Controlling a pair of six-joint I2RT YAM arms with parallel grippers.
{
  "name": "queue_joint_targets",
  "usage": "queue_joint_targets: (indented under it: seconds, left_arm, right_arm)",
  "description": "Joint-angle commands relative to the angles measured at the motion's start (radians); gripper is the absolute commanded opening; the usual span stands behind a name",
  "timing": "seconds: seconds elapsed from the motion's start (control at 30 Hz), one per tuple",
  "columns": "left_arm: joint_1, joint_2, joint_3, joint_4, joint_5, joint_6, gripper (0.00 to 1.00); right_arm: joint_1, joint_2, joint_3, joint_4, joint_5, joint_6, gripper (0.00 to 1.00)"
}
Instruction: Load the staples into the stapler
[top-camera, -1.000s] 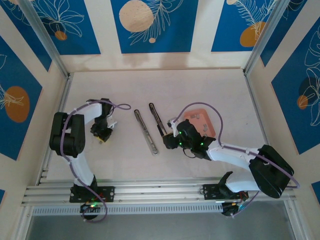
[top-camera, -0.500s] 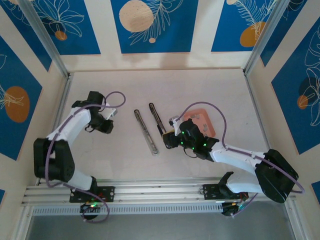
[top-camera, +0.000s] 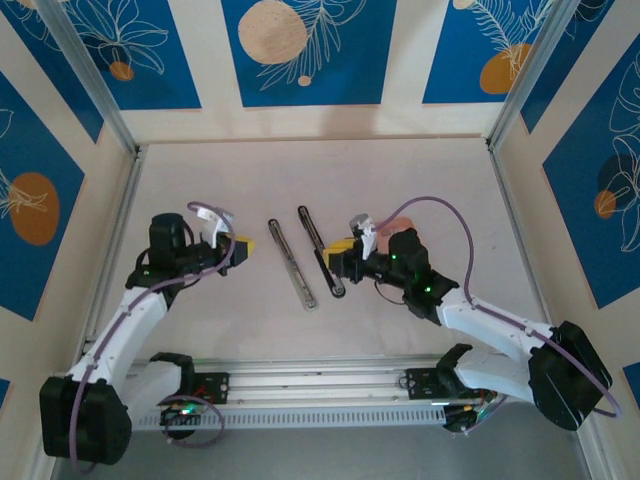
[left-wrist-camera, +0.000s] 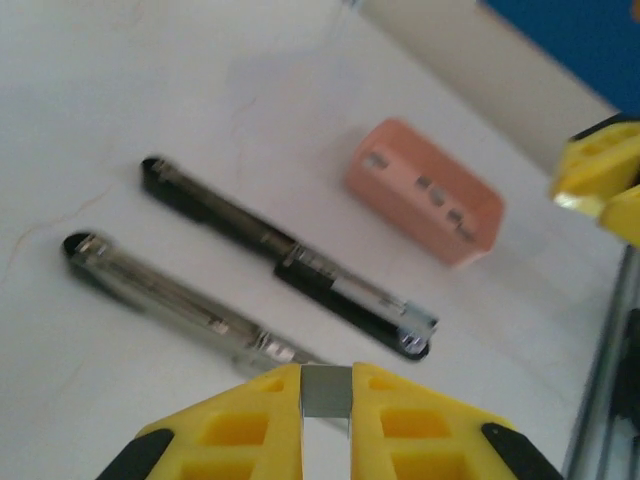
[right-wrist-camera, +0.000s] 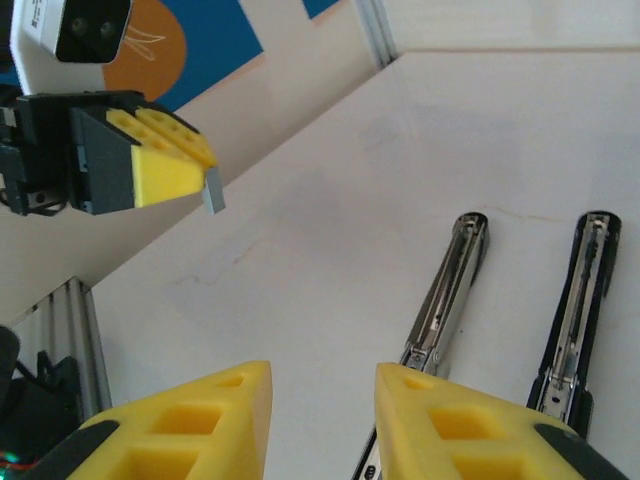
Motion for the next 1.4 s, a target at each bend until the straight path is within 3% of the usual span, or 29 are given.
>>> queue_joint_targets:
  seconds: [0.0,0.23,0.6,0.9,1.37]
  left_arm:
    - [-0.024,-0.023,-0.073,0.387,0.145,-0.179,0.15]
    - [-0.1,-0.053,-0.124,0.569,0.21,-0.215,0.17]
    - [-0.174,-0.056,-0.159,0.668,0.276,-0.224,0.19]
    - [-0.179,-0.056,-0.156,0.68,0.28,-0.221,0.2]
    - [-0.194,-0.05,-0.156,0.723,0.297,-0.248,0.2]
  right_arm:
    - [-0.009,0.018,0.035,0.047,-0.207,-0.133,0.35]
    - [-0.004,0.116,0.14,0.049,-0.345,-0.203,0.39]
    - [0.039,0.306,0.363,-0.041,-0.573,-0.303,0.45]
    - [0.08,0.369,0.428,-0.103,-0.61,-0.362,0.47]
    - [0.07,0.395,0.44,-0.06,-0.641,-0.315,0.37]
